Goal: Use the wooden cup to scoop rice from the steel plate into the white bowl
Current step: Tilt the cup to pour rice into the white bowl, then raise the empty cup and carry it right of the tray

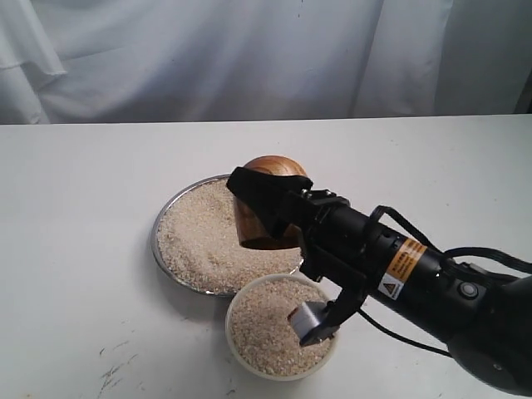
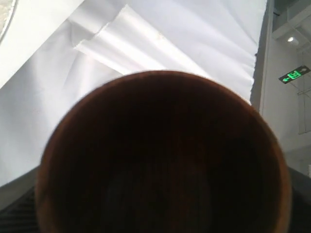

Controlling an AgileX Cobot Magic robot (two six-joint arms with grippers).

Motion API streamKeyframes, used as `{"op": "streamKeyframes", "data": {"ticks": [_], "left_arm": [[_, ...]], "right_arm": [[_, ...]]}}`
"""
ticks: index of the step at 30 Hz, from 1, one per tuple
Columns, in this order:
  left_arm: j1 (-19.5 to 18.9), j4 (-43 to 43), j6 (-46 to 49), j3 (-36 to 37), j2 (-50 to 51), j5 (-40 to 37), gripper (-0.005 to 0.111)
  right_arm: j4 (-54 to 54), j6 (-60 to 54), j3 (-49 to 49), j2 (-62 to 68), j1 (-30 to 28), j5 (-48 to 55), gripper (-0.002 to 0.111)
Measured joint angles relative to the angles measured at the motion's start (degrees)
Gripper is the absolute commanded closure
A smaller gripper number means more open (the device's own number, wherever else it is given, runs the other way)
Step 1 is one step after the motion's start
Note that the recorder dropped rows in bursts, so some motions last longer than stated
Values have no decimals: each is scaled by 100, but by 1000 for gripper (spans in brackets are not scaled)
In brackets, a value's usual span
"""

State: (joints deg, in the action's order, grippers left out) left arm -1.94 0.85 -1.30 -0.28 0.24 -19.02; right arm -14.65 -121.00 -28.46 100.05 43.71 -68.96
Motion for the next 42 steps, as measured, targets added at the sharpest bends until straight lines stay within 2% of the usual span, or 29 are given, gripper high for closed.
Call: {"op": "streamKeyframes", "data": {"ticks": [12, 14, 17, 20, 27, 30, 35, 42], "left_arm": [[0, 0, 0, 0, 0, 0, 107], [0, 0, 0, 0, 0, 0, 107], [0, 0, 0, 0, 0, 0, 107], [0, 0, 0, 0, 0, 0, 107], [0, 0, 0, 0, 0, 0, 107], [0, 0, 0, 0, 0, 0, 107], [0, 0, 0, 0, 0, 0, 107], [0, 0, 0, 0, 0, 0, 107]], "right_arm": [[382, 178, -39, 91, -148, 10, 108], [825, 568, -145, 91, -148, 20, 108], [1707, 1892, -569, 101, -176, 131, 108], [2330, 3240, -1292, 101, -428, 1121, 108], [2651, 6464, -3212, 101, -1425, 5190, 108], [2689, 7510, -3605, 101, -1730, 6394, 108], [2801, 8592, -3638, 101, -1863, 7253, 108], [3843, 8973, -3047, 115, -1863, 7003, 108]]}}
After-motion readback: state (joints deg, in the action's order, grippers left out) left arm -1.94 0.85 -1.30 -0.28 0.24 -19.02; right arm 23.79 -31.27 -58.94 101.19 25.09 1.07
